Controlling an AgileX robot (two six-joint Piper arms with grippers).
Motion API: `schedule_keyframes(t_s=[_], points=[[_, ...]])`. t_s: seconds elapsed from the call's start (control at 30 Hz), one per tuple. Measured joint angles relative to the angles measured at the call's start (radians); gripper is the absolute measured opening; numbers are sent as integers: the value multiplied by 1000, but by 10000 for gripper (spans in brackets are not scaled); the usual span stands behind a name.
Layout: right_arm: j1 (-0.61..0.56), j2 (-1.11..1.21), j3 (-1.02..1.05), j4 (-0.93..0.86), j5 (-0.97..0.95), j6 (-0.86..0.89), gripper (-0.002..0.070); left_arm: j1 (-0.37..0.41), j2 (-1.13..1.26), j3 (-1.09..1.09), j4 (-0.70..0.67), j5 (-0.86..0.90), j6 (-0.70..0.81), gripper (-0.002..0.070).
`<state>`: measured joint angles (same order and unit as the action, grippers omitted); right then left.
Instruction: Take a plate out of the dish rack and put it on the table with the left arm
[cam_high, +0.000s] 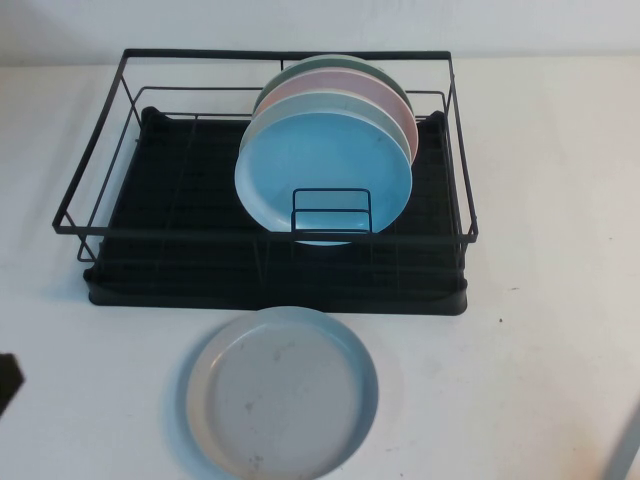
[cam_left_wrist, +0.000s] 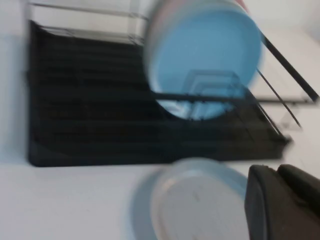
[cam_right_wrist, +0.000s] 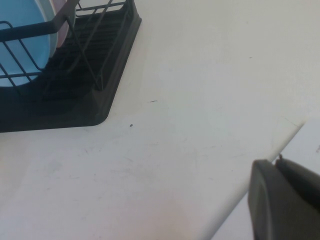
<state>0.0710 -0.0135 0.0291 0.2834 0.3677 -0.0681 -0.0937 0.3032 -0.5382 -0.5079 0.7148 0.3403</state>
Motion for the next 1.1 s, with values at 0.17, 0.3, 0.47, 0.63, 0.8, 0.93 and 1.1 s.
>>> schedule_keyframes(t_s=[0.17,0.3,0.47,0.63,0.8,0.93,1.1], points=[[0,0,0,2,0,0,-20,0,-175,225,144,-261,-266,-1],[0,0,0,4,2,0,-20,0,-300,387,210,-408,-317,-1],[0,0,0,7,2,0,-20,0,-312,533,354,-510,-412,-1],[0,0,0,7,2,0,-20,0,-312,562,493,-505,-536,-1],[0,0,0,7,2,0,-20,0,-312,562,494,-449,-409,-1],[0,0,0,7,2,0,-20,0,-312,562,486,-372,-364,-1],[0,0,0,7,2,0,-20,0,-312,562,484,-370,-353,-1]])
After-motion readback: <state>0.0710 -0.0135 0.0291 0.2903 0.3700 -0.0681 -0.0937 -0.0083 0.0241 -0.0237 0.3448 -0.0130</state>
